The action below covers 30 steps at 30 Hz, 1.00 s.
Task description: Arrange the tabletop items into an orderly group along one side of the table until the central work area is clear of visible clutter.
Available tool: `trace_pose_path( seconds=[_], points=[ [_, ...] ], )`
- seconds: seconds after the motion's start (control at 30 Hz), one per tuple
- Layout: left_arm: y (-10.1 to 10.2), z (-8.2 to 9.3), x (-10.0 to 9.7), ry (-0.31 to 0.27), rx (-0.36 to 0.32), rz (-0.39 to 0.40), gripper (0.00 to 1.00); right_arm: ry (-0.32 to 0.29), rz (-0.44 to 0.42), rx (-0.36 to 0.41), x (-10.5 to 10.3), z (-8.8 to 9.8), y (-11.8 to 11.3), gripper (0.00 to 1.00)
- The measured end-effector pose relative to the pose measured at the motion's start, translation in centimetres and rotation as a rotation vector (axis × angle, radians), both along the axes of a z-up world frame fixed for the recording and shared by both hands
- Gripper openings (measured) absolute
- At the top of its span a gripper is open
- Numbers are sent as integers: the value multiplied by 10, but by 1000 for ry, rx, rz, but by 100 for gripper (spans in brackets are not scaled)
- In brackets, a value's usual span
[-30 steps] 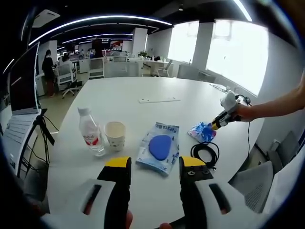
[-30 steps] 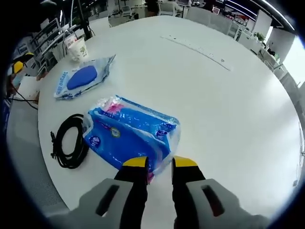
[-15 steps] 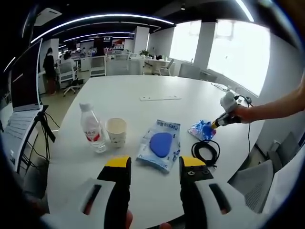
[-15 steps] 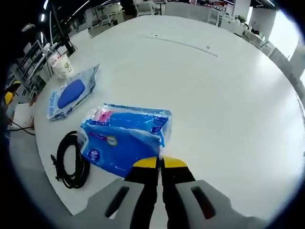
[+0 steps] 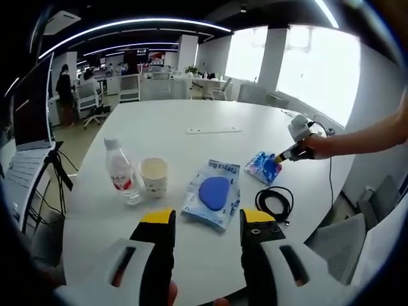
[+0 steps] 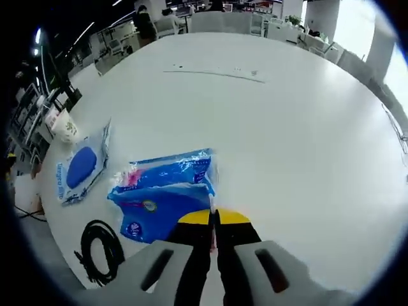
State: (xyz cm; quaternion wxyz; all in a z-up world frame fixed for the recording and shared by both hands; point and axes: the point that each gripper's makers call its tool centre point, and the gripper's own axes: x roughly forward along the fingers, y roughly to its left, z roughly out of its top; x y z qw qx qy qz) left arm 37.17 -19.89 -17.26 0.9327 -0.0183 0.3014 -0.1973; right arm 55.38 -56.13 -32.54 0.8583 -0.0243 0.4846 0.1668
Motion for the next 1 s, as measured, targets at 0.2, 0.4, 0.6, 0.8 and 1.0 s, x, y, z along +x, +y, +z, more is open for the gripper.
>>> trace_pose_path(
  seconds=[0.2, 0.4, 0.6, 0.8, 1.0],
  points=[
    [6, 0, 1, 1, 1, 15, 39, -26, -63, 4, 13, 15, 3, 0],
    [10, -1, 1, 0, -3, 29, 39, -4, -62, -17, 9, 9, 4, 0],
    [7, -6, 0, 8, -10, 24, 39, 39, -56, -24, -12, -4, 3, 2],
    [4, -8, -2, 12, -20, 15, 39, 60, -40, -39, -26, -4, 2, 6],
    [1, -11, -2, 13, -44, 14, 39, 45, 53, -51, -21, -7, 6, 16]
  ],
)
